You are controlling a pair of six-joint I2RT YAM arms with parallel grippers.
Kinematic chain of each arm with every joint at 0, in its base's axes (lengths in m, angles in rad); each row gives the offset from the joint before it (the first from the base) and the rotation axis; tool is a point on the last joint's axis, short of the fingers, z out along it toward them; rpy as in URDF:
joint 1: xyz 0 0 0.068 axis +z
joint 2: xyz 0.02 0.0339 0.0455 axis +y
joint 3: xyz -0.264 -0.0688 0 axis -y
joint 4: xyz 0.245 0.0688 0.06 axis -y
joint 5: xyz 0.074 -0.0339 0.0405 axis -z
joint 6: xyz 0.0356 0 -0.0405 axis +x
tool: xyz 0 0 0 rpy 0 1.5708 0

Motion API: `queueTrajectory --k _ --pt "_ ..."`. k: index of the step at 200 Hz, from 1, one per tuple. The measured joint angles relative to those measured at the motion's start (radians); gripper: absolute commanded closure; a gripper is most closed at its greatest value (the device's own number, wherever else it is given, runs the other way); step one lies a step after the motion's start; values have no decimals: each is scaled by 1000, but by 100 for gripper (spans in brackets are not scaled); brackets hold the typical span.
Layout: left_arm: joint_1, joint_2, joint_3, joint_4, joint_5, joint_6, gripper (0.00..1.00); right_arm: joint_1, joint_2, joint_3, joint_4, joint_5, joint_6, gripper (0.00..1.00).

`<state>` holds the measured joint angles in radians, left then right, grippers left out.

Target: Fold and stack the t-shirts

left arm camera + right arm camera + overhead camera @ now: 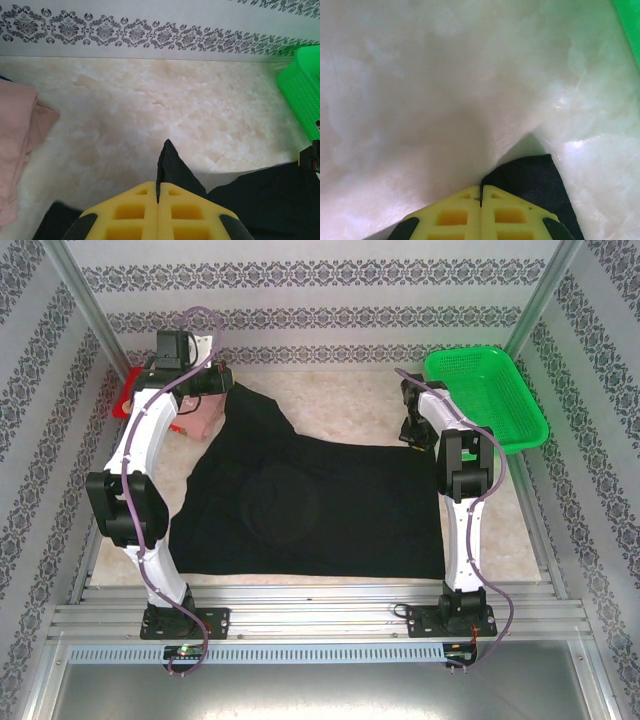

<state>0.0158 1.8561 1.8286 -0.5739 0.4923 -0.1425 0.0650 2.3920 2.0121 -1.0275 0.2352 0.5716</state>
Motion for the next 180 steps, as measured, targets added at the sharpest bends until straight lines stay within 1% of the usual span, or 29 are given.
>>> queueTrajectory --k 32,118,152,180 --pt "12 -2 -18 21 20 0 100 -2 -57 -88 71 0 -20 100" --pt "21 -54 -66 74 90 -16 100 -17 -310 -267 225 4 -58 100" --pt "25 -125 -138 92 100 -21 100 -3 -365 -343 260 5 -71 100" --pt "26 -222 -243 118 99 -35 100 18 -403 -414 279 8 -72 100"
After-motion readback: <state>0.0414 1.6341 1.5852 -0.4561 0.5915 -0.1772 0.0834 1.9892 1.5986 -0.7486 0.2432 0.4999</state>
